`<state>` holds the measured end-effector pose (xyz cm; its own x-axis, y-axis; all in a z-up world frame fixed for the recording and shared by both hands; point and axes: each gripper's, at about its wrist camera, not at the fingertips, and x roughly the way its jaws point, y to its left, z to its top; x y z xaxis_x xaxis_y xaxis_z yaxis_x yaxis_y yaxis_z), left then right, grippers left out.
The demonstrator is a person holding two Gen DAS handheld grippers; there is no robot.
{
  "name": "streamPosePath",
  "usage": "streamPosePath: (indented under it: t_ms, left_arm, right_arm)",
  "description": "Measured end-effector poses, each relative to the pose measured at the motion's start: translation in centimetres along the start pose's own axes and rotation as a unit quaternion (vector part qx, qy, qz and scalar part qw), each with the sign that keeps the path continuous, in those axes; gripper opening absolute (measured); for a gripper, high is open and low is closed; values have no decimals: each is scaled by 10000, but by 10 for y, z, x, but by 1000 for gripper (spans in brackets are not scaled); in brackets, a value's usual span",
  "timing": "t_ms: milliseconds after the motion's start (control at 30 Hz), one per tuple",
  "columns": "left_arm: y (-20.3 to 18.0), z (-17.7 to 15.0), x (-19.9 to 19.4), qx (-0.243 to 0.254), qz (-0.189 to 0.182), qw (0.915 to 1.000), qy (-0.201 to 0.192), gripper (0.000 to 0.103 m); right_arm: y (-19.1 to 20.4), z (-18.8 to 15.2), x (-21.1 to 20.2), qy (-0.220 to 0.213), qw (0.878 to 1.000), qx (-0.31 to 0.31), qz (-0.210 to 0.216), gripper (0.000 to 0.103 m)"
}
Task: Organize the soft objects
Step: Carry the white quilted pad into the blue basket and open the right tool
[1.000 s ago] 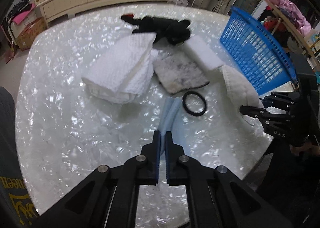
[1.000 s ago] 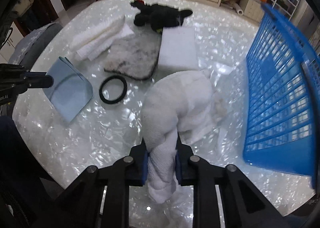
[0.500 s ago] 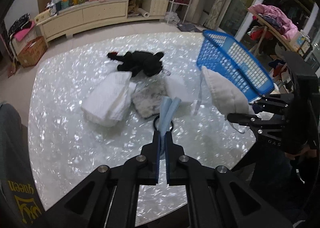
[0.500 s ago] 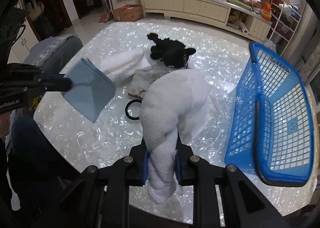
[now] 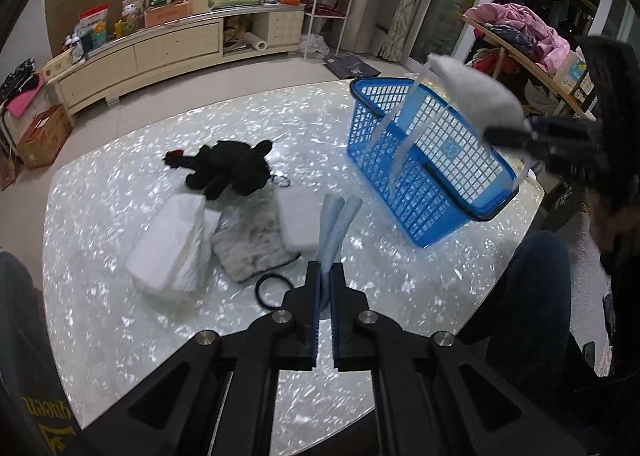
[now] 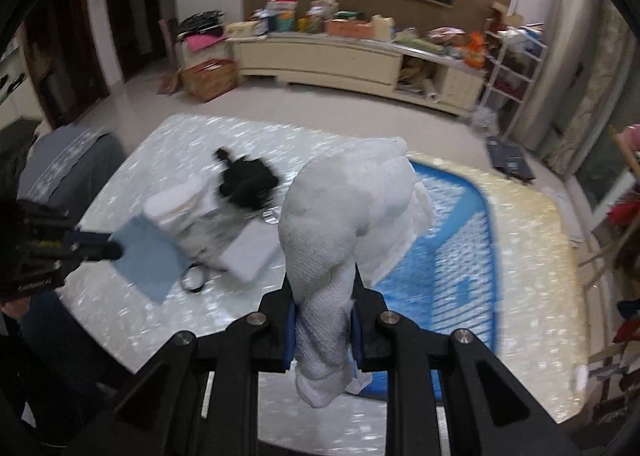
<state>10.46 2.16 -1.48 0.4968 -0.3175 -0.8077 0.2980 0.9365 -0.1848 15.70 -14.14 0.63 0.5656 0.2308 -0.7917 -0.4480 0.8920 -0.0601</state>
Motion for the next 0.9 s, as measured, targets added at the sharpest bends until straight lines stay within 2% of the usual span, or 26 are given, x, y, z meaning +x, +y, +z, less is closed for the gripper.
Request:
streamPosePath:
  t_ms: [133,300,567,900]
  left_arm:
    - [-7,11,7,42,-40,10000,-3,3]
    - [-12,20,16,84,-88,9999,12,3]
    - [-7,22,23,4,-111,9999,33,3]
    - [12,16,34,-209,-31,9996,163,3]
  right_arm:
    - [-31,2,14,89,9995,116,-271,20]
    - [-55,-1,54,475,9976,231,-458,20]
    - [-54,-7,112,1123,9927,169,-407,20]
    - [-58,7,152,1841,9824,-123,-298,20]
